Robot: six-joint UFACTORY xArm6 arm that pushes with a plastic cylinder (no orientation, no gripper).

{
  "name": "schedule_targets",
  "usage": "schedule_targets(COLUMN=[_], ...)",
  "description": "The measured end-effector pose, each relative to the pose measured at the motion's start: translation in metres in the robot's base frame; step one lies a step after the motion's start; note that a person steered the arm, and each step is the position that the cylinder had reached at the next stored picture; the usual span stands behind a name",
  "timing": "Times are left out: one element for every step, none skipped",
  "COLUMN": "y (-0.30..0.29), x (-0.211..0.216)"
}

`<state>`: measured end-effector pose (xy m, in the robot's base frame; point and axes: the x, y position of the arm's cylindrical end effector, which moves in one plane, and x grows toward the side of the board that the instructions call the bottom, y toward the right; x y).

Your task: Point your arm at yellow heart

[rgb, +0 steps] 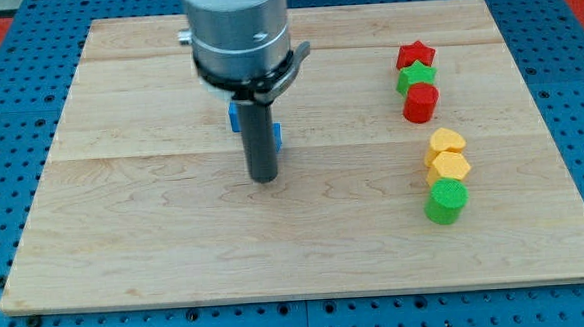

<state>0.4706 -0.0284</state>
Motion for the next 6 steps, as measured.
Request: schedule_targets(y=[-0.013,-0.030,-0.051,-0.087,-0.097,-0.101], x=[-0.024,-0.049,-0.038,-0.031,-0.038,-0.039])
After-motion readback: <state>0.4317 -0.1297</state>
